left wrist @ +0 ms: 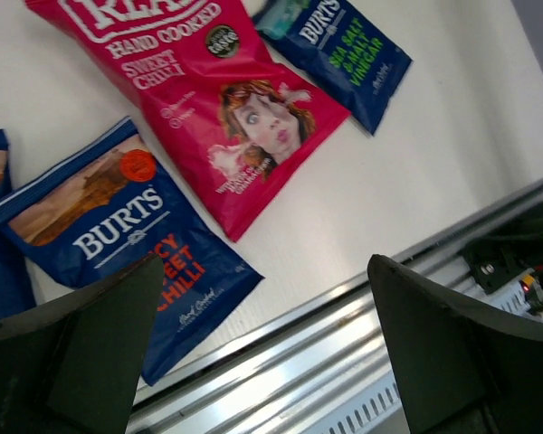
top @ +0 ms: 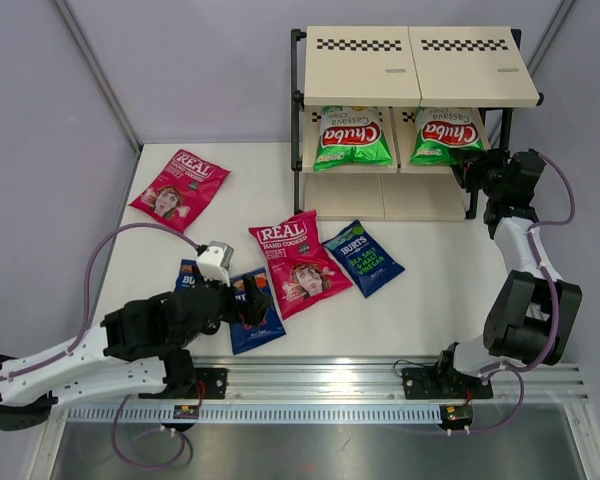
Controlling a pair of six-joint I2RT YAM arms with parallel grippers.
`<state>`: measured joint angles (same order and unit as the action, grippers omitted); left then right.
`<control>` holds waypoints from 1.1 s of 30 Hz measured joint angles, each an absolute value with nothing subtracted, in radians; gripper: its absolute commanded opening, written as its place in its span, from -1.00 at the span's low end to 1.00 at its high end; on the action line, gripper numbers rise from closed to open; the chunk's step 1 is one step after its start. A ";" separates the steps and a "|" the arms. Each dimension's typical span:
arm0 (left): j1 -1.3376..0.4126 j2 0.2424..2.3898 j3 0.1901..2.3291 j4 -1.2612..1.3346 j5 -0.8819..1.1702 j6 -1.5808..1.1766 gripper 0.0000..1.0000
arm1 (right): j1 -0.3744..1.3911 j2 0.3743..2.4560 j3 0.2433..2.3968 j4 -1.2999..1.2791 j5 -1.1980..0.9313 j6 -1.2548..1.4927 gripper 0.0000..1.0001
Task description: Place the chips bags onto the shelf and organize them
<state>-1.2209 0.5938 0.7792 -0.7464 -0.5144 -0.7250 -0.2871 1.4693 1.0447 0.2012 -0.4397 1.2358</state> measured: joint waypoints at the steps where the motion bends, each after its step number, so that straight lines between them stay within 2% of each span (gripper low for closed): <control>1: -1.214 0.598 0.780 -0.756 -0.533 -0.732 0.98 | -0.287 1.478 1.051 0.204 -0.440 1.236 -0.13; 2: -1.197 0.606 0.780 -0.768 -0.552 -0.738 0.98 | -0.287 1.487 1.059 0.206 -0.443 1.237 0.02; 4: -1.143 0.635 0.786 -0.779 -0.569 -0.741 0.98 | -0.287 1.492 1.062 0.205 -0.447 1.236 0.12; 5: -1.095 0.652 0.790 -0.776 -0.555 -0.735 0.98 | -0.287 1.491 1.062 0.203 -0.448 1.234 0.24; 11: -0.805 0.732 0.791 -0.727 -0.453 -0.683 0.98 | -0.292 1.414 1.057 0.150 -0.466 1.210 0.60; 12: -0.786 0.736 0.791 -0.716 -0.436 -0.675 0.98 | -0.295 1.386 1.051 0.136 -0.472 1.201 0.84; 14: -0.752 0.735 0.791 -0.687 -0.400 -0.661 0.98 | -0.305 1.324 1.036 0.104 -0.479 1.178 0.99; 21: -0.690 0.735 0.760 -0.591 -0.319 -0.630 0.98 | -0.369 1.068 1.011 -0.115 -0.476 0.980 0.99; 25: -0.681 0.744 0.750 -0.624 -0.345 -0.660 0.98 | -0.372 0.907 0.970 -0.233 -0.487 0.842 0.99; 30: -0.669 0.782 0.750 -0.756 -0.432 -0.752 0.98 | -0.356 0.728 0.843 -0.258 -0.606 0.765 0.99; 33: -0.668 0.773 0.724 -0.803 -0.442 -0.799 0.98 | -0.329 0.696 0.789 -0.248 -0.706 0.764 0.94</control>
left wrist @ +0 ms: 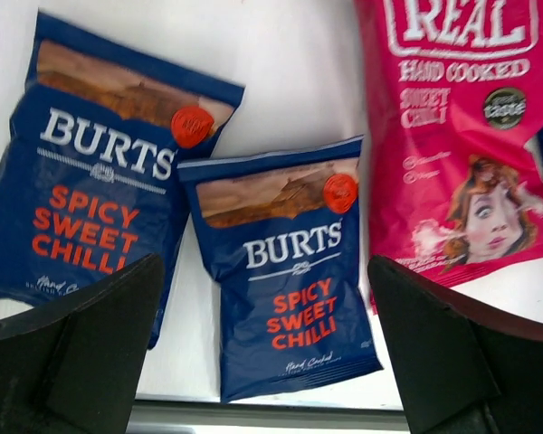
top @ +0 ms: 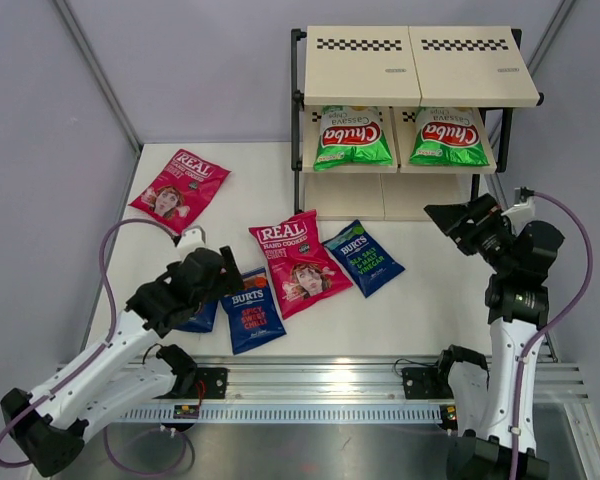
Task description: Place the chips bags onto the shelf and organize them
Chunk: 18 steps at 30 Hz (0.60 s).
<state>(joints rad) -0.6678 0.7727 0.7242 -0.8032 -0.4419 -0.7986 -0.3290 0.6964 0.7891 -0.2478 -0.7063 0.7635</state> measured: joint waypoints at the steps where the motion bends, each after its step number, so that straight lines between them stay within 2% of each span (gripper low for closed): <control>1: -0.668 0.758 0.700 -0.804 -0.437 -0.808 0.98 | -0.317 0.701 0.776 -0.236 -0.733 0.765 0.94; 4: -0.668 0.691 0.603 -0.791 -0.405 -0.839 0.96 | -0.257 0.727 0.755 -0.215 -0.794 0.767 0.94; 6: -0.668 0.638 0.527 -0.776 -0.379 -0.870 0.86 | -0.194 0.754 0.753 -0.200 -0.833 0.764 0.93; 8: -0.668 0.591 0.458 -0.768 -0.360 -0.901 0.84 | -0.132 0.773 0.753 -0.192 -0.867 0.760 0.91; 10: -0.667 0.562 0.409 -0.760 -0.344 -0.936 0.72 | -0.095 0.777 0.754 -0.187 -0.894 0.757 0.91; 18: -0.667 0.557 0.304 -0.653 -0.313 -1.030 0.52 | -0.045 0.744 0.760 -0.158 -0.947 0.752 0.91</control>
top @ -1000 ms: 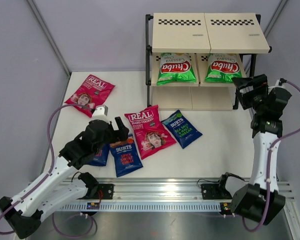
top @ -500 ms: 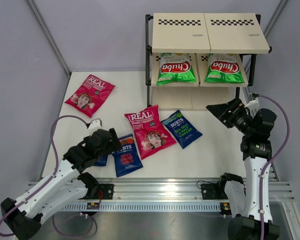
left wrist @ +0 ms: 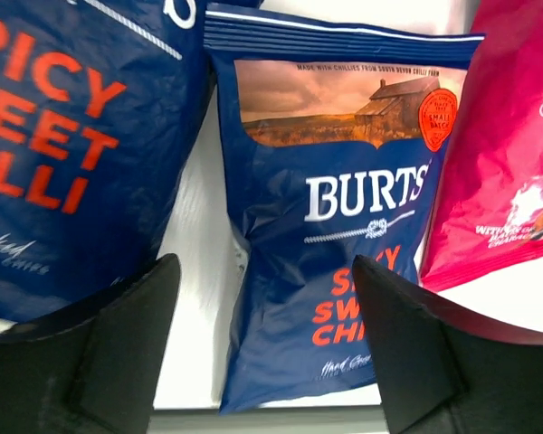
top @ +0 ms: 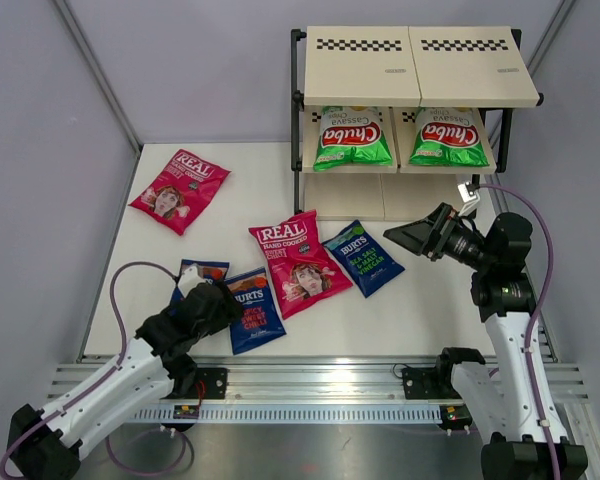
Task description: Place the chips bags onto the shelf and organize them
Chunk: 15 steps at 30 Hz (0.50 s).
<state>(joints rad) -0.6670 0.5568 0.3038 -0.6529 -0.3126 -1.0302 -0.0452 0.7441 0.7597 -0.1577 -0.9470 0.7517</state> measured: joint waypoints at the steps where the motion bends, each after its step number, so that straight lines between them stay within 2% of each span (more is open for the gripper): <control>1: -0.667 0.561 0.292 -0.636 -0.310 -1.038 0.48 | -0.044 0.743 0.760 -0.152 -0.952 0.752 0.91; 8: -0.667 0.578 0.239 -0.530 -0.300 -1.077 0.33 | -0.039 0.749 0.760 -0.132 -0.964 0.755 0.91; 11: -0.666 0.578 0.224 -0.502 -0.298 -1.092 0.04 | -0.039 0.753 0.760 -0.114 -0.968 0.760 0.91; 12: -0.666 0.577 0.220 -0.496 -0.298 -1.098 -0.15 | -0.038 0.755 0.760 -0.109 -0.971 0.764 0.90; 15: -0.666 0.561 0.209 -0.495 -0.298 -1.109 -0.41 | -0.036 0.758 0.760 -0.093 -0.977 0.771 0.90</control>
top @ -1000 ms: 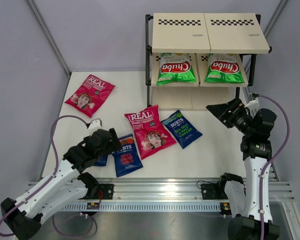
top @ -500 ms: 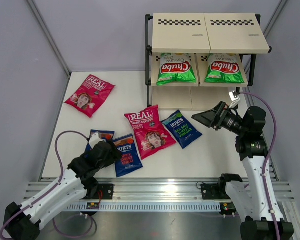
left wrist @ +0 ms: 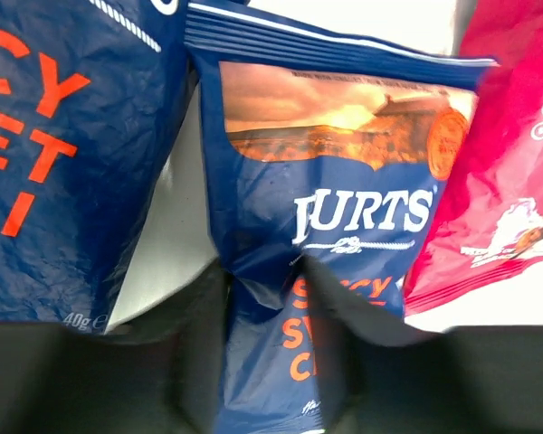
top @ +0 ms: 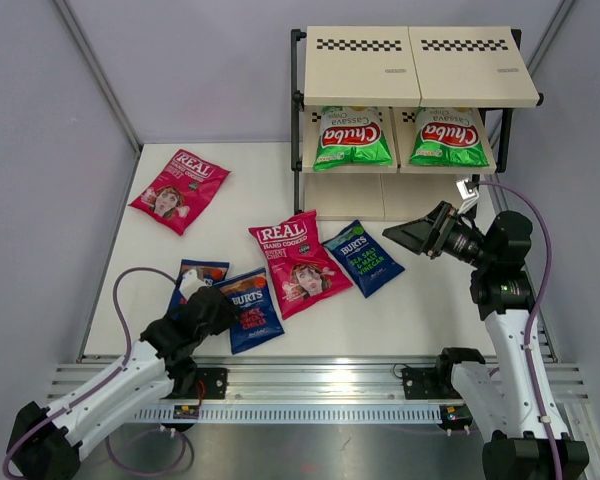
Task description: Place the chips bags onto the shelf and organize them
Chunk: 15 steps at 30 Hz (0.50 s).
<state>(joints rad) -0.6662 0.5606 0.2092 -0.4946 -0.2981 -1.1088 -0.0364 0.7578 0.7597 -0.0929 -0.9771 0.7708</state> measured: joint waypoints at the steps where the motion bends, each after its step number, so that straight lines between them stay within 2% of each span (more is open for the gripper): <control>1: -0.666 0.549 0.206 -0.495 -0.298 -1.114 -0.44 | -0.036 0.758 0.760 -0.090 -0.980 0.772 0.90; 3: -0.666 0.515 0.204 -0.501 -0.299 -1.122 -0.53 | -0.035 0.757 0.760 -0.084 -0.984 0.774 0.90; 6: -0.666 0.452 0.204 -0.517 -0.299 -1.132 -0.79 | -0.035 0.757 0.759 -0.077 -0.986 0.775 0.90; 7: -0.666 0.433 0.204 -0.524 -0.300 -1.135 -0.93 | -0.035 0.757 0.758 -0.075 -0.986 0.775 0.89; 8: -0.666 0.410 0.204 -0.530 -0.301 -1.138 -0.98 | -0.034 0.757 0.756 -0.072 -0.986 0.775 0.89; 15: -0.666 0.329 0.229 -0.569 -0.307 -1.140 -1.00 | -0.017 0.761 0.713 -0.069 -0.981 0.781 0.85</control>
